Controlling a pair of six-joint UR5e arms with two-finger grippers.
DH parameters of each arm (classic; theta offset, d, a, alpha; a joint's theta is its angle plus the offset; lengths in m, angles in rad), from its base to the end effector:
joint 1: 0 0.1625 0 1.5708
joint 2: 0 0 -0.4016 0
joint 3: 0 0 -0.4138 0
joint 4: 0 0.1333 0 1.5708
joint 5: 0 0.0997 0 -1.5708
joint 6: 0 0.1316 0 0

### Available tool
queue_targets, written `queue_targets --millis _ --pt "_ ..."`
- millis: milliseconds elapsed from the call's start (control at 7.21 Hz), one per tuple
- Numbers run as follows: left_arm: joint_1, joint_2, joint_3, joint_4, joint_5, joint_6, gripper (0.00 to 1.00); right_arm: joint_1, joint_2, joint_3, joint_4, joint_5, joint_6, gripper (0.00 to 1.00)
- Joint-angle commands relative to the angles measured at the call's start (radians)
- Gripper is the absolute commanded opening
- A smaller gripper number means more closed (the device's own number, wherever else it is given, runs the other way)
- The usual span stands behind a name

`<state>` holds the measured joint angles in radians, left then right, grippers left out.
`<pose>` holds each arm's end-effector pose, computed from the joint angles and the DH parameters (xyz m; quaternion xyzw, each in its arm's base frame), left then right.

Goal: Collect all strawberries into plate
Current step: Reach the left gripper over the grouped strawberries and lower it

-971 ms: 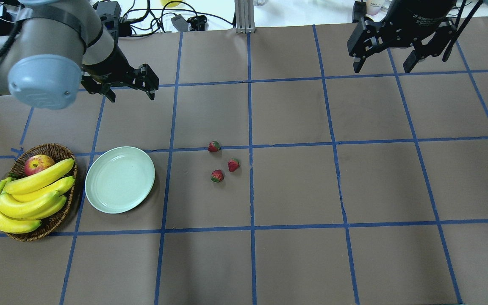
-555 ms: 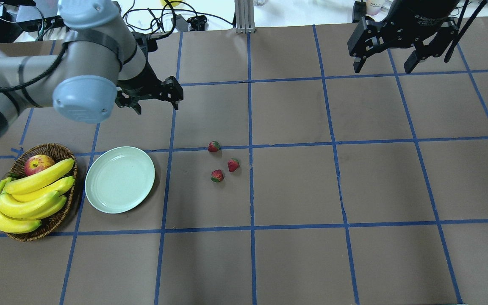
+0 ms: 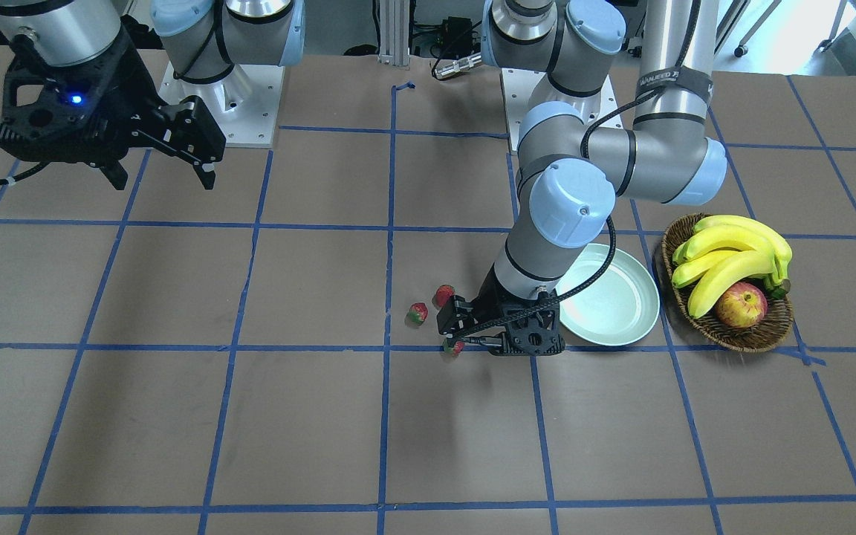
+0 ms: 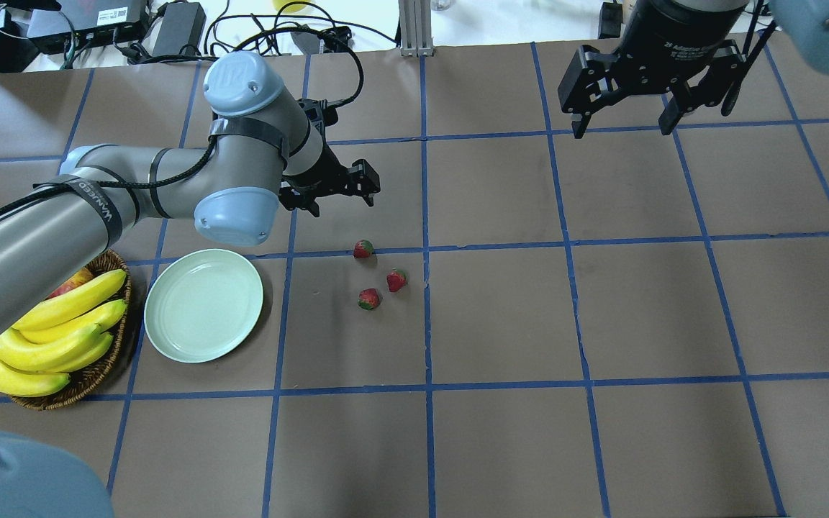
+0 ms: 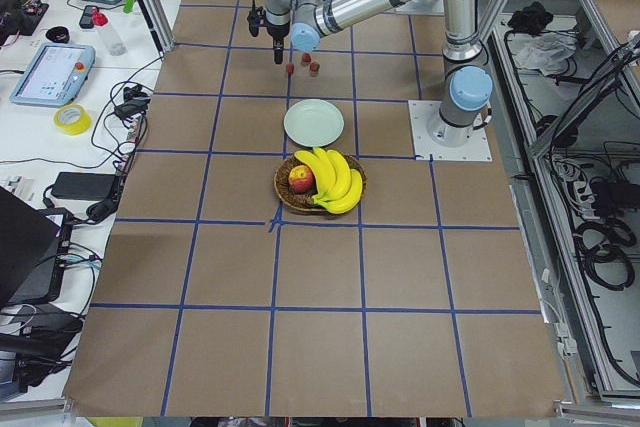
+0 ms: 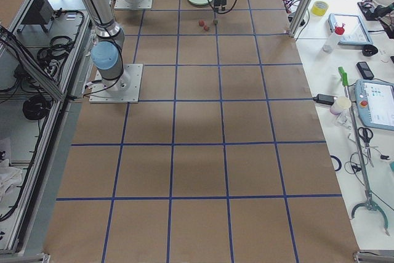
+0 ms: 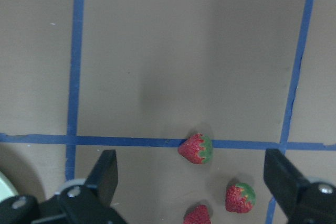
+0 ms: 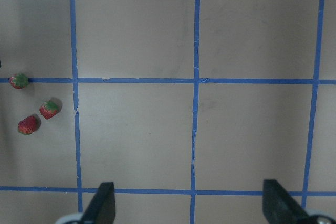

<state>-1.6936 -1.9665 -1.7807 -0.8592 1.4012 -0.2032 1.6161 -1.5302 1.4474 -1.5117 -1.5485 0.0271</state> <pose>-0.2288 -0.5842 0.1791 0.0355 -0.9944 0.0384 0.0920 0.1602 -0.5248 0.4688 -0.0092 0.9998 -0.0114 0.0116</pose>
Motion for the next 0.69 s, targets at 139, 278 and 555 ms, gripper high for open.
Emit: queue_targets --millis 139,278,555 --pt "-0.004 -0.064 -0.014 0.026 -0.007 0.004 1.00 0.002 0.008 0.016 -0.150 -0.009 0.002 1.00" --pt "-0.005 -0.078 -0.020 0.025 -0.008 0.004 1.00 0.001 0.008 0.039 -0.194 -0.010 0.013 1.00" --pt "-0.005 -0.095 -0.037 0.026 -0.007 0.004 0.98 -0.002 -0.001 0.044 -0.191 -0.010 0.030 1.00"
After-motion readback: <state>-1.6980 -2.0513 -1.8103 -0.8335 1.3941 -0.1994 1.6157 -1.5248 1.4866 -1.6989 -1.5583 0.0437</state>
